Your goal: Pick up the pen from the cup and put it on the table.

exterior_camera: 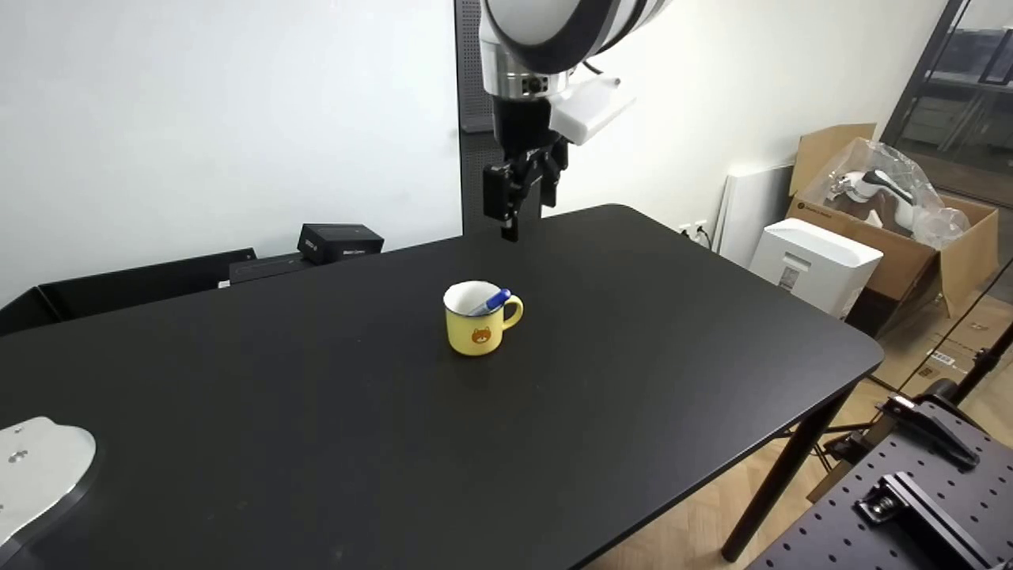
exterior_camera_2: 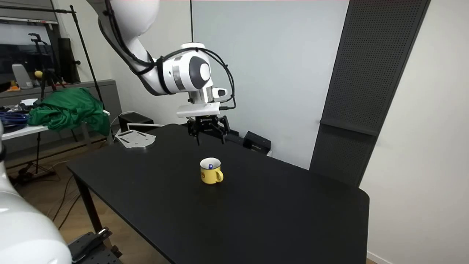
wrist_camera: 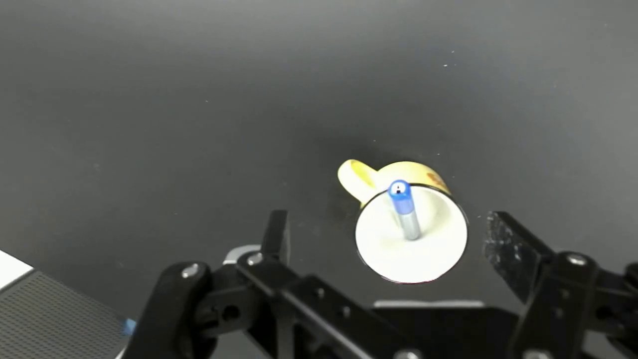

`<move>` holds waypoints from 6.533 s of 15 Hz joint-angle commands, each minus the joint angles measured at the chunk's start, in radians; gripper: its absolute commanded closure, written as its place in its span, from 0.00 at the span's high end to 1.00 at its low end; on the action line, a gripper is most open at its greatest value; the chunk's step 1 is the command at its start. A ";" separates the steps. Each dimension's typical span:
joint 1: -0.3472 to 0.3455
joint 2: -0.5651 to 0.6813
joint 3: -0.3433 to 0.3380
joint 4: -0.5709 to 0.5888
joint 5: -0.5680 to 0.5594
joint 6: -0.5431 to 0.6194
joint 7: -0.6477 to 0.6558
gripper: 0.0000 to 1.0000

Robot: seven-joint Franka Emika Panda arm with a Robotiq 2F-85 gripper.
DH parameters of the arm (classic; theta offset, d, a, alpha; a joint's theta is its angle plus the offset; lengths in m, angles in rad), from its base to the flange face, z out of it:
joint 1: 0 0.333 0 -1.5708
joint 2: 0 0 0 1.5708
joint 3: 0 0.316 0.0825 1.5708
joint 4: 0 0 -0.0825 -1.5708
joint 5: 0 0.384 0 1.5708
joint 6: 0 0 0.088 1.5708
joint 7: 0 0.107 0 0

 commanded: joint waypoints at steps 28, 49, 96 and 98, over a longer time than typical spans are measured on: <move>-0.048 0.253 0.021 0.060 0.120 0.146 -0.580 1.00; -0.051 0.232 0.049 0.070 0.098 0.146 -0.602 0.05; -0.163 0.288 -0.018 0.044 0.303 0.462 -0.585 0.05; -0.171 0.302 -0.010 0.052 0.297 0.462 -0.586 0.05</move>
